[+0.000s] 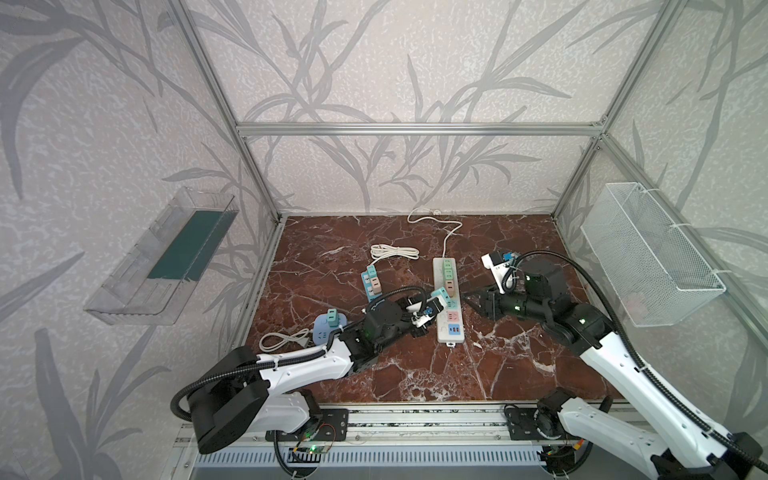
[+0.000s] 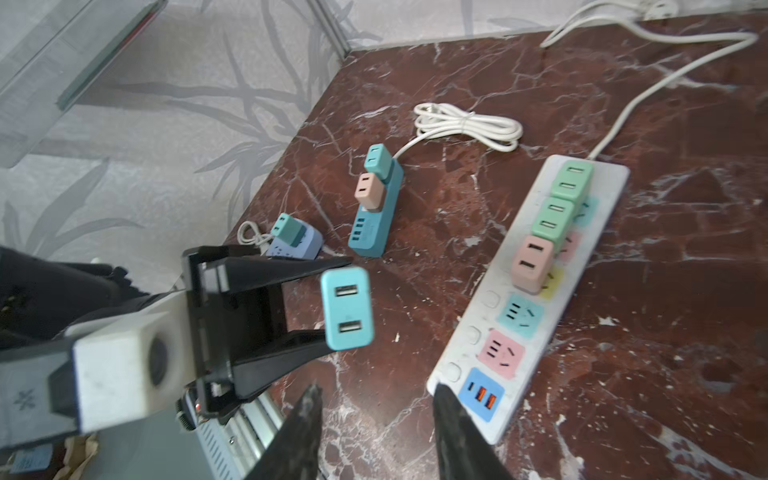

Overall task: Insert the plug
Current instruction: 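Carry the teal adapter toward the right gripper with the left while the right approaches, then close the right gripper on the teal adapter while the left releases and withdraws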

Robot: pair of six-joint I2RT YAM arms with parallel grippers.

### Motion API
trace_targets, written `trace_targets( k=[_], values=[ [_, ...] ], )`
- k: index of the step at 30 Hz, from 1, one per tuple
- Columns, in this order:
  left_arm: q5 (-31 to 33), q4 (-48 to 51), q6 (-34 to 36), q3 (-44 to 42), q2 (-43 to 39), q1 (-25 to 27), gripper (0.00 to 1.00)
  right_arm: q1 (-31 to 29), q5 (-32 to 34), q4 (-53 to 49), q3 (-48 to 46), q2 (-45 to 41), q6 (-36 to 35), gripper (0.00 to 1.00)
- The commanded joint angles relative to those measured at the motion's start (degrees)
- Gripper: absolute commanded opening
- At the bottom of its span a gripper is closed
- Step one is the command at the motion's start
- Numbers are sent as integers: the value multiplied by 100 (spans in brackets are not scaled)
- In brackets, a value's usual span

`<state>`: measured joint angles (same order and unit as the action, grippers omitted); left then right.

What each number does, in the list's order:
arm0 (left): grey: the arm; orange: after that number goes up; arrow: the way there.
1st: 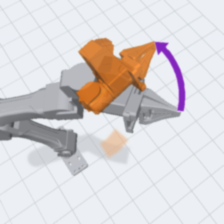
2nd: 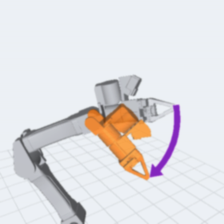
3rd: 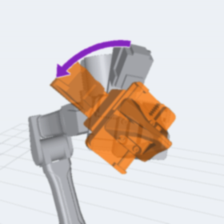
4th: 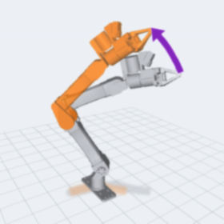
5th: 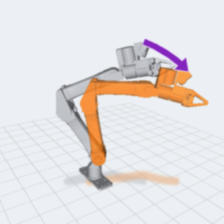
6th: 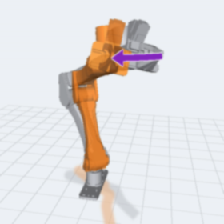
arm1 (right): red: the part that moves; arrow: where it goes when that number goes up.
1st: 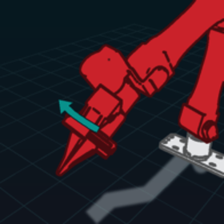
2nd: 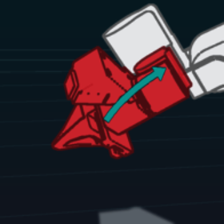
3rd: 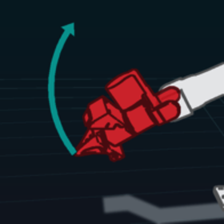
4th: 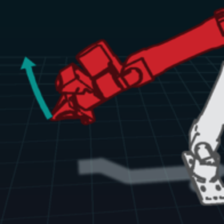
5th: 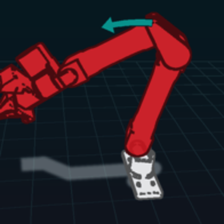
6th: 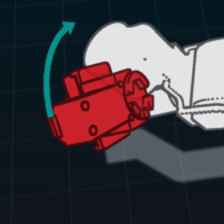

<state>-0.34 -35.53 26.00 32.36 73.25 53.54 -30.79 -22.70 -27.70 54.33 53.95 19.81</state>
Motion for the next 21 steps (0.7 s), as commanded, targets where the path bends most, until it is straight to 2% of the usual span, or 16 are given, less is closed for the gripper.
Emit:
trace_targets(
  k=[1, 14, 16, 20, 21],
  values=[
    [-330, -237, 151, -13, -81, -1, 0, -159, -159, 14, 246, 137, -32, 50],
    [-487, -116, -7, -2, -327, 8, 0, -479, -297, 375, 488, 1070, -48, 50],
    [-515, -112, -48, 7, -329, 12, 0, -486, -333, 428, 510, 1132, -31, 45],
    [-562, -100, -60, 7, -337, 16, 0, -512, -452, 501, 553, 1151, 25, 29],
    [-588, -85, -64, 13, -339, 17, 0, -510, -479, 523, 546, 1127, 30, 29]
  ],
)
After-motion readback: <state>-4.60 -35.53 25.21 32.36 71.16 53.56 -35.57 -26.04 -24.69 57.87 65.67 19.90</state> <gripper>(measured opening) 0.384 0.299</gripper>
